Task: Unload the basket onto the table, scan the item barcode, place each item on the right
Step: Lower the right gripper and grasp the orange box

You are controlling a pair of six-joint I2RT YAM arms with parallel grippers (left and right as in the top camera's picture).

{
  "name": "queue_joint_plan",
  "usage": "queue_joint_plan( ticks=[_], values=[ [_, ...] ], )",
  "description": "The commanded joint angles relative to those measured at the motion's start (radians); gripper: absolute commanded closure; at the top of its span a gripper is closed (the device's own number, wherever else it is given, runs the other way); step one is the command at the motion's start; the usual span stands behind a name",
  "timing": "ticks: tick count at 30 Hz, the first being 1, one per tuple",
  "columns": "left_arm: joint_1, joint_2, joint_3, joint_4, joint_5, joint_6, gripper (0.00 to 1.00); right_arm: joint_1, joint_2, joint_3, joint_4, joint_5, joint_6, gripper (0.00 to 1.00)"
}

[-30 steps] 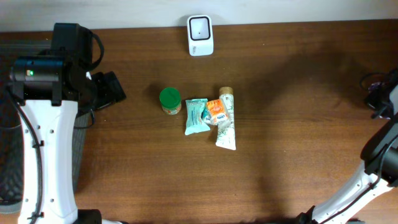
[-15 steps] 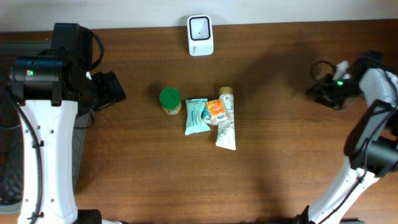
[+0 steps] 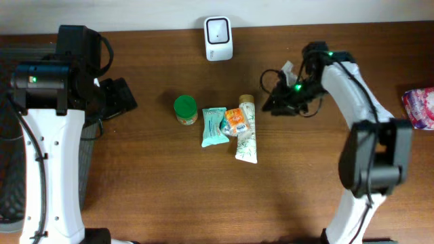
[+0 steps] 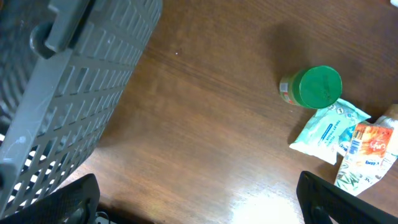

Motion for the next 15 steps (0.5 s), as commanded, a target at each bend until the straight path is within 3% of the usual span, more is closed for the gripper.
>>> queue_joint_plan(
  ticks=[1, 4, 5, 6, 11, 15],
  values=[
    [0.004, -0.016, 0.011, -0.002, 0.000, -0.013, 0.01, 0.056, -0.139, 0.005, -0.012, 0.051, -0.011, 0.67],
    [0.004, -0.016, 0.011, -0.002, 0.000, -0.013, 0.01, 0.158, -0.135, 0.002, -0.011, 0.189, -0.010, 0.61],
    [0.004, -0.016, 0.011, -0.002, 0.000, -0.013, 0.01, 0.206, -0.116, 0.001, -0.005, 0.223, -0.010, 0.39],
    [0.004, -0.016, 0.011, -0.002, 0.000, -0.013, 0.01, 0.232, -0.107, -0.002, 0.006, 0.230, -0.010, 0.27],
    [0.004, -0.016, 0.011, -0.002, 0.000, -0.013, 0.01, 0.374, -0.093, -0.008, 0.146, 0.267, 0.064, 0.21],
    [0.004, -0.016, 0.011, -0.002, 0.000, -0.013, 0.01, 0.444, -0.092, -0.010, 0.162, 0.534, 0.126, 0.20]
  ],
)
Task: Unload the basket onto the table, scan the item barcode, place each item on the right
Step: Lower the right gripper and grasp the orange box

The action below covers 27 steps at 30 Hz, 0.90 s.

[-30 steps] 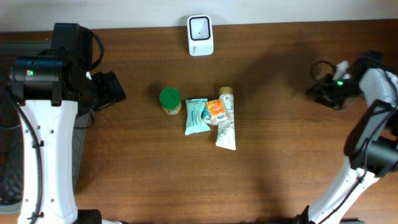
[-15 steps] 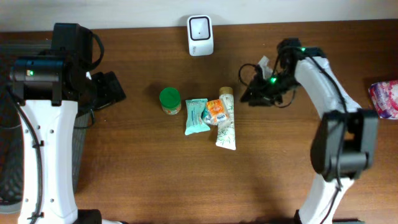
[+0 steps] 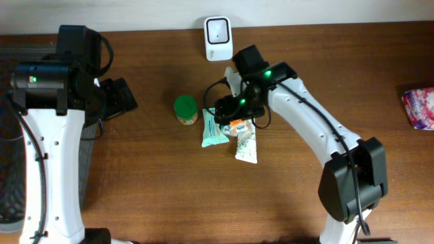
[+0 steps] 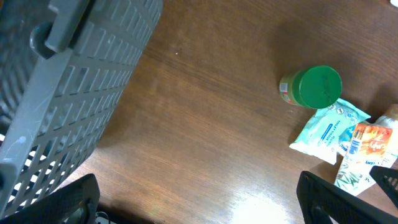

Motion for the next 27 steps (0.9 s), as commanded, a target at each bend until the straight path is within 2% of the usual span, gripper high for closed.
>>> queue_joint_plan(
  ticks=[1, 4, 6, 11, 14, 20, 21, 23, 25, 27],
  values=[
    [0.004, -0.016, 0.011, -0.001, 0.000, -0.013, 0.01, 0.042, 0.006, -0.003, 0.003, 0.199, 0.039, 0.21],
    [0.004, -0.016, 0.011, -0.001, 0.000, -0.013, 0.01, 0.062, 0.039, -0.003, 0.003, 0.203, 0.039, 0.39],
    [0.004, -0.016, 0.011, -0.001, 0.000, -0.013, 0.01, 0.076, 0.066, -0.003, 0.004, 0.251, 0.039, 0.46],
    [0.004, -0.016, 0.011, -0.001, 0.000, -0.013, 0.01, 0.085, 0.108, -0.004, 0.050, 0.271, 0.039, 0.46],
    [0.004, -0.016, 0.011, -0.001, 0.000, -0.013, 0.01, 0.085, 0.112, -0.003, 0.050, 0.368, 0.040, 0.46],
    [0.004, -0.016, 0.011, -0.001, 0.000, -0.013, 0.01, 0.048, 0.111, 0.008, 0.047, 0.339, 0.061, 0.41],
    [0.004, -0.016, 0.011, -0.001, 0.000, -0.013, 0.01, 0.029, 0.111, 0.008, 0.047, 0.306, 0.057, 0.42],
    [0.004, -0.016, 0.011, -0.001, 0.000, -0.013, 0.01, -0.010, 0.112, 0.006, 0.048, 0.230, 0.050, 0.53],
    [0.004, -0.016, 0.011, -0.001, 0.000, -0.013, 0.01, -0.050, 0.112, -0.016, 0.049, 0.142, -0.025, 0.56],
    [0.004, -0.016, 0.011, -0.001, 0.000, -0.013, 0.01, -0.066, 0.112, -0.042, 0.061, 0.102, -0.034, 0.57]
  ],
)
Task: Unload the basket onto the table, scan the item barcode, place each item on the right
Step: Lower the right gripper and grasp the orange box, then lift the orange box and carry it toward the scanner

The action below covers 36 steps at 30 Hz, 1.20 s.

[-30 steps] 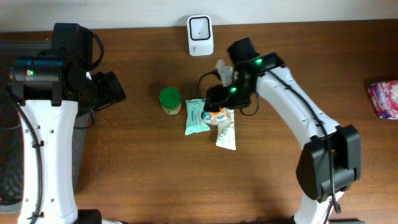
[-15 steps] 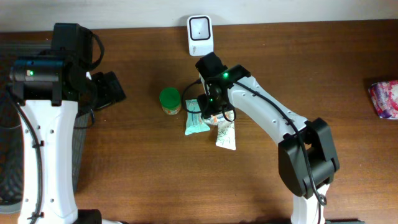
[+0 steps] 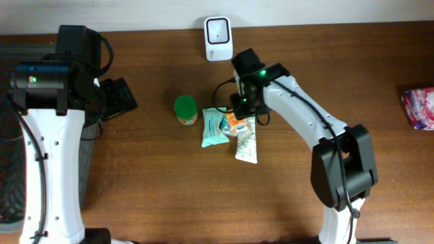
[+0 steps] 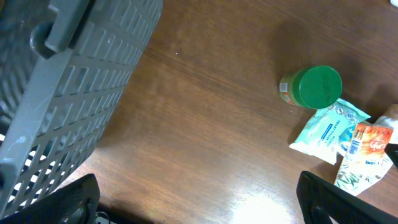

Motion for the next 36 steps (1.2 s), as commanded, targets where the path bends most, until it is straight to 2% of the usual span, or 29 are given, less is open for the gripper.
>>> queue_joint_plan(
  ticks=[1, 11, 15, 18, 19, 20, 22, 26, 29, 34, 36],
  values=[
    [0.004, -0.016, 0.011, -0.001, 0.000, -0.013, 0.01, -0.031, 0.015, -0.053, 0.018, -0.122, -0.053, 0.60],
    [0.004, -0.016, 0.011, -0.001, 0.000, -0.013, 0.01, -0.032, 0.015, -0.129, 0.092, -0.157, -0.072, 0.62],
    [0.004, -0.016, 0.011, -0.001, 0.000, -0.013, 0.01, -0.032, 0.015, -0.198, 0.171, -0.158, -0.068, 0.62],
    [0.004, -0.016, 0.011, -0.001, 0.000, -0.013, 0.01, -0.032, 0.015, -0.225, 0.190, -0.193, -0.068, 0.76],
    [0.004, -0.016, 0.011, -0.001, 0.000, -0.013, 0.01, -0.032, 0.014, -0.225, 0.196, -0.216, -0.068, 0.89],
    [0.004, -0.016, 0.011, -0.001, 0.000, -0.013, 0.01, -0.032, 0.014, -0.216, 0.195, -0.246, -0.068, 0.96],
    [0.004, -0.016, 0.011, -0.001, 0.000, -0.013, 0.01, -0.032, 0.013, -0.192, 0.191, -0.286, -0.068, 0.96],
    [0.004, -0.016, 0.011, -0.001, 0.000, -0.013, 0.01, -0.043, -0.014, -0.037, 0.041, -0.284, -0.068, 0.96],
    [0.004, -0.016, 0.011, -0.001, 0.000, -0.013, 0.01, -0.103, -0.029, 0.092, -0.105, -0.285, -0.068, 0.96],
    [0.004, -0.016, 0.011, -0.001, 0.000, -0.013, 0.01, -0.259, -0.026, 0.121, -0.229, -0.288, -0.075, 0.96],
    [0.004, -0.016, 0.011, -0.001, 0.000, -0.013, 0.01, -0.325, -0.026, 0.121, -0.275, -0.317, -0.157, 0.96]
  ],
)
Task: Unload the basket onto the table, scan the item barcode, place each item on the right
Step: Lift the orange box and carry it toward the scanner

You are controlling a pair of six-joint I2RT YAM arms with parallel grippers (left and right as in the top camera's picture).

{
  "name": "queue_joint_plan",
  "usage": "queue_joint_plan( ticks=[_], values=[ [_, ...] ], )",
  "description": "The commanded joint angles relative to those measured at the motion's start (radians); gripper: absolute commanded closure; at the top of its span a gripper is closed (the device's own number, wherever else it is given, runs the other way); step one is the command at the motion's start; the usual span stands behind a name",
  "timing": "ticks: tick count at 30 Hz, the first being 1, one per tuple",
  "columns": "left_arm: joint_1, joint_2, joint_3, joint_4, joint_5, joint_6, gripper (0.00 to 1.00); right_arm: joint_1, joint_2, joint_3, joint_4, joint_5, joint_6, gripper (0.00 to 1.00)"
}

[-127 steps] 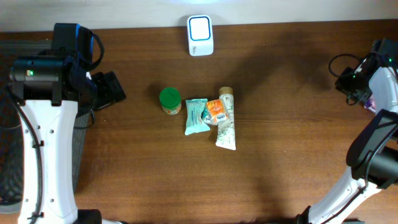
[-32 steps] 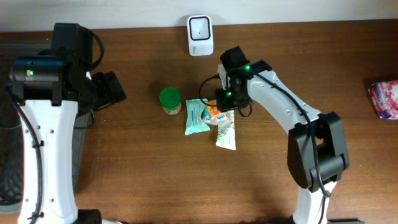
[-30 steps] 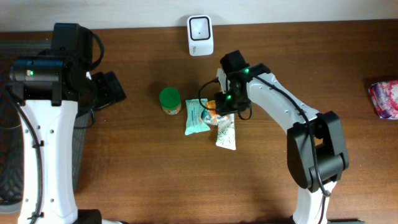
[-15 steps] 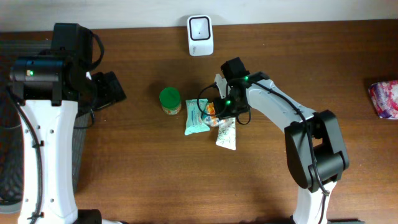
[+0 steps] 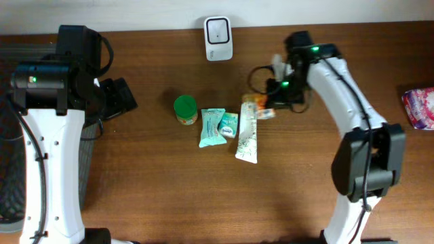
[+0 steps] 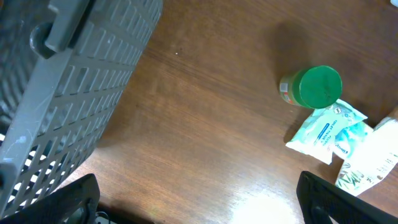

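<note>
In the overhead view my right gripper [image 5: 270,107] is shut on a small orange packet [image 5: 260,108], held just right of the pile of items. The white barcode scanner [image 5: 218,30] stands at the table's far edge, to the upper left of the packet. My left gripper [image 6: 199,208] is open over bare wood at the table's left, its dark fingers [image 6: 73,200] at the frame's lower corners, holding nothing.
A green-lidded jar [image 5: 184,108], two teal packets [image 5: 212,127] and a white tube [image 5: 247,134] lie mid-table. A grey slatted basket [image 6: 62,81] sits at the left edge. A pink packet [image 5: 419,107] lies at the far right.
The right gripper was down on the orange packet in the pile. Now it is to the right of the pile with the packet in it, and a small teal packet shows where the orange one lay.
The right gripper was first to the right of the pile, holding nothing. Then it was over the pile, then down on the orange packet. Now it holds that packet off to the right. The left arm has stayed still throughout.
</note>
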Motion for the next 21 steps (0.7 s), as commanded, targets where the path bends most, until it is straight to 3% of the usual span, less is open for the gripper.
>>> queue_joint_plan(
  ticks=[1, 6, 9, 11, 21],
  values=[
    [0.004, -0.016, 0.011, -0.001, 0.000, -0.013, 0.01, -0.078, -0.023, 0.013, -0.056, -0.083, -0.151, 0.96],
    [0.004, -0.016, 0.011, -0.001, 0.000, -0.012, 0.01, -0.109, -0.022, -0.023, -0.135, -0.316, -0.363, 0.96],
    [0.004, -0.016, 0.011, 0.000, 0.000, -0.012, 0.01, -0.109, -0.022, -0.059, -0.132, -0.588, -0.463, 0.96],
    [0.004, -0.016, 0.011, -0.001, 0.000, -0.012, 0.01, -0.109, -0.022, -0.059, -0.110, -0.719, -0.463, 0.96],
    [0.004, -0.016, 0.011, -0.001, 0.000, -0.013, 0.01, -0.108, -0.022, -0.059, -0.066, -0.960, -0.463, 0.96]
  ],
)
